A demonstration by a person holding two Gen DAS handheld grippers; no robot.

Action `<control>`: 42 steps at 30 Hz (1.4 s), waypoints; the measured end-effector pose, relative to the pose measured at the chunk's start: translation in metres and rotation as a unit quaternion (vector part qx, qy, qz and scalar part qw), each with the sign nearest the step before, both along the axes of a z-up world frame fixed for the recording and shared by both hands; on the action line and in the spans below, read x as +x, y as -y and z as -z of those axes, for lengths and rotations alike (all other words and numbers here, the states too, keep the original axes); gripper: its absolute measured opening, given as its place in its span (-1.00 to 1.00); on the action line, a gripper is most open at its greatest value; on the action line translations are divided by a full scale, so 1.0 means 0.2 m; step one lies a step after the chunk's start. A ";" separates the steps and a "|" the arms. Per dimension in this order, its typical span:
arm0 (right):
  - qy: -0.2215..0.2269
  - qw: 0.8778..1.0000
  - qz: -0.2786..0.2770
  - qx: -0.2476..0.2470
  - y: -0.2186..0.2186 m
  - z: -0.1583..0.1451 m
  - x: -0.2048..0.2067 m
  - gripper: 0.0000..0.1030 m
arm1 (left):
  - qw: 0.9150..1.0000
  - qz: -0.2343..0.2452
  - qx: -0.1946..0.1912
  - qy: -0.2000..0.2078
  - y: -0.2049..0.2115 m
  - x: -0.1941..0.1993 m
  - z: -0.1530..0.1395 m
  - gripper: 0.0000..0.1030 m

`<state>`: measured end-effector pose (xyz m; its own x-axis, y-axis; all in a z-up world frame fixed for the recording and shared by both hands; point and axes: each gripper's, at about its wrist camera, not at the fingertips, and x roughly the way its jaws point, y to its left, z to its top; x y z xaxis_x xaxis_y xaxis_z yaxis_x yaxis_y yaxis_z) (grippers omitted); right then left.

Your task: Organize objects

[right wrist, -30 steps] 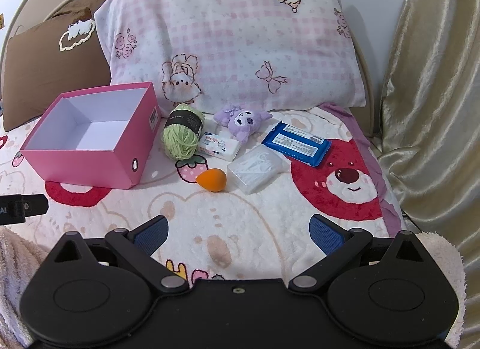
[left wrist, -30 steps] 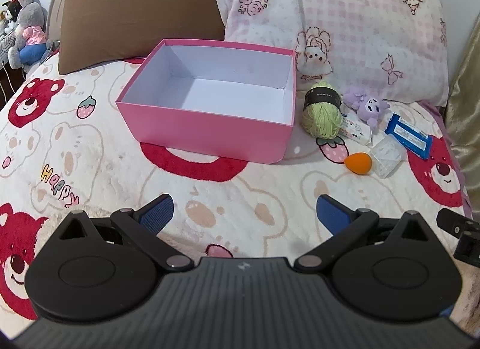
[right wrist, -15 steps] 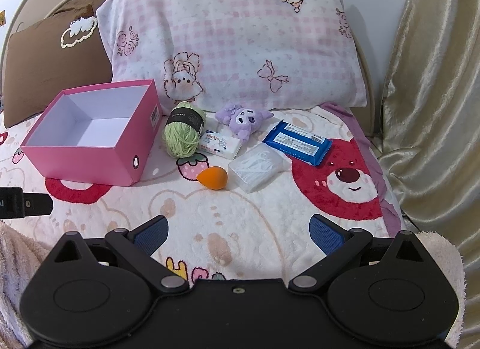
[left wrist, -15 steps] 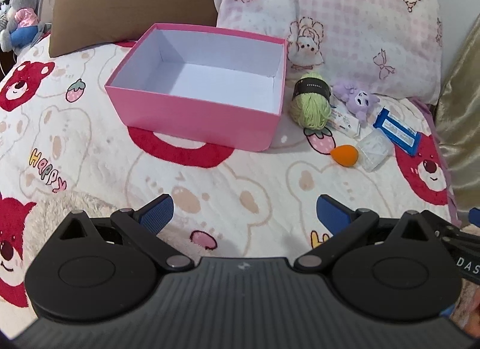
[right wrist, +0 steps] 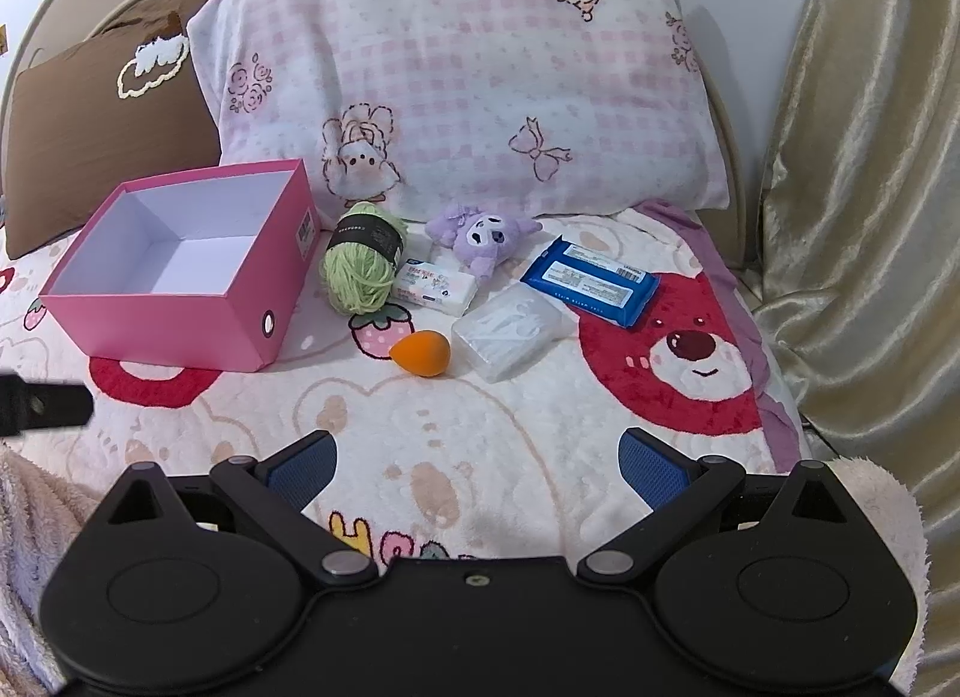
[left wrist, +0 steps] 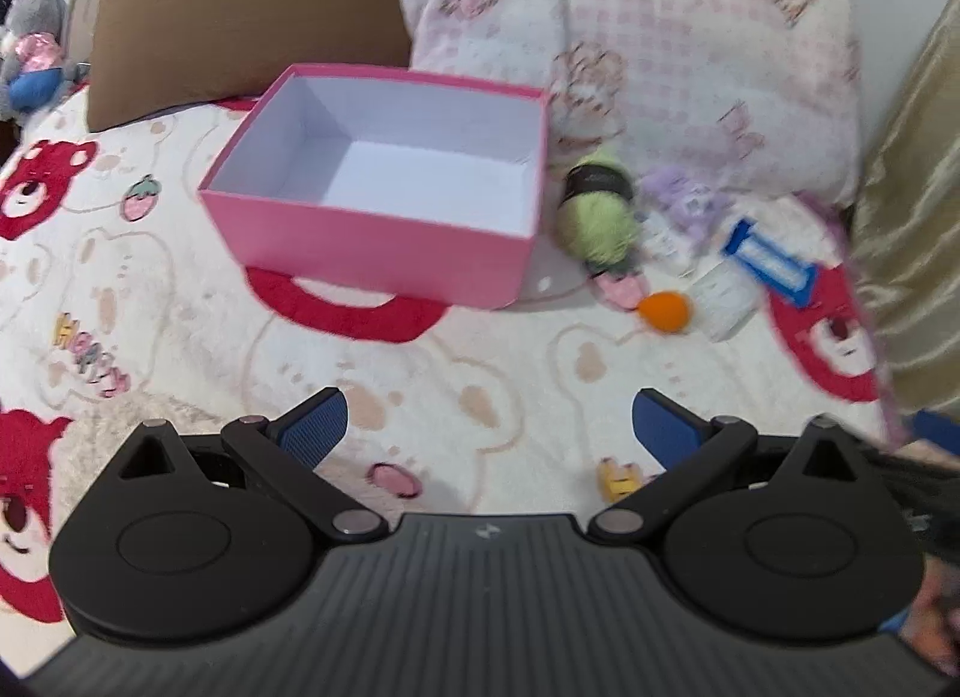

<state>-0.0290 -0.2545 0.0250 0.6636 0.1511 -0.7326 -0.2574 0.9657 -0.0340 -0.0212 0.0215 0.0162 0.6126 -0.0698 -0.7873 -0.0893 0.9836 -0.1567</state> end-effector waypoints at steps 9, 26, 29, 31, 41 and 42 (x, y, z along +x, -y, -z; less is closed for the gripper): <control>0.001 1.000 -0.001 0.002 0.01 0.00 0.00 0.97 | 0.999 0.002 0.051 0.018 0.05 -0.04 -0.04 1.00; -0.039 0.999 0.001 -0.013 -0.06 0.12 0.19 0.97 | 0.997 -0.005 0.070 -0.017 0.04 0.14 0.06 0.97; -0.050 0.999 0.006 -0.016 -0.04 0.13 0.25 0.97 | 0.998 0.001 0.063 -0.027 0.06 0.19 0.06 0.95; -0.049 0.999 0.005 -0.016 -0.03 0.12 0.27 0.97 | 0.998 0.008 0.061 -0.027 0.09 0.22 0.04 0.95; -0.025 0.995 -0.092 -0.034 0.16 -0.04 0.49 0.96 | 0.996 0.071 0.057 0.003 0.34 0.40 -0.17 0.95; -0.030 0.994 -0.100 -0.014 0.21 -0.06 0.53 0.96 | 0.996 0.077 0.053 0.006 0.36 0.43 -0.19 0.95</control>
